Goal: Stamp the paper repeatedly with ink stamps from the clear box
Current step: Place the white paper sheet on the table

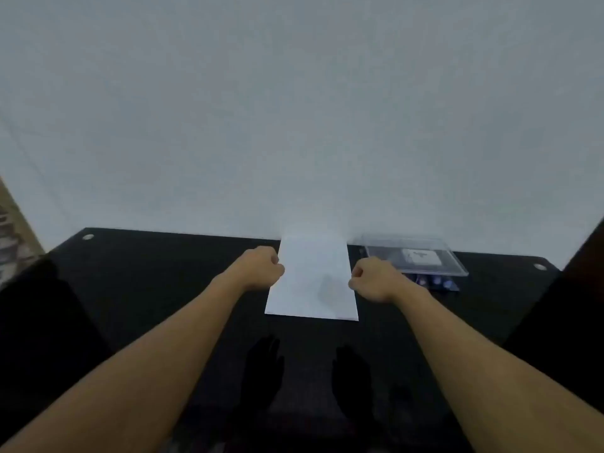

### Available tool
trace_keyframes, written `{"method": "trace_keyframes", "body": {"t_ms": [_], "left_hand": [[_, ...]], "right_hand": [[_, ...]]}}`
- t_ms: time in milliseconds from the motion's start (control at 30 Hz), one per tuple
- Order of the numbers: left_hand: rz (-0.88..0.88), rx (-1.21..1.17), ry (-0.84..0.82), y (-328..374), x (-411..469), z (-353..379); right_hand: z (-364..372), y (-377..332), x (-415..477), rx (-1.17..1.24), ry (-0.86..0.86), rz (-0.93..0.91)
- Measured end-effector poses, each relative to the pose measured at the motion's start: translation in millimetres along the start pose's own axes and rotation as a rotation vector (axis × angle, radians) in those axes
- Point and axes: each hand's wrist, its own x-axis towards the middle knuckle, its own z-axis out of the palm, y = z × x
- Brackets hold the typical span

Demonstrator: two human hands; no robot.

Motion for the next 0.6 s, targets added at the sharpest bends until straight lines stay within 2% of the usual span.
{"method": "trace_keyframes", "body": {"t_ms": [133,367,600], "left_hand": [[-0.103,-0.030,-0.002,-13,18,26],[-0.259,-0.042,-0.047,-34,38,65],[-0.328,-0.120,0.064,-28,51,83]], "right_hand": [[29,18,22,0.034,-0.026,0.060],[71,39,49,0.161,0.021,0.294],[83,30,66,0.371,0.140,0.424]]}}
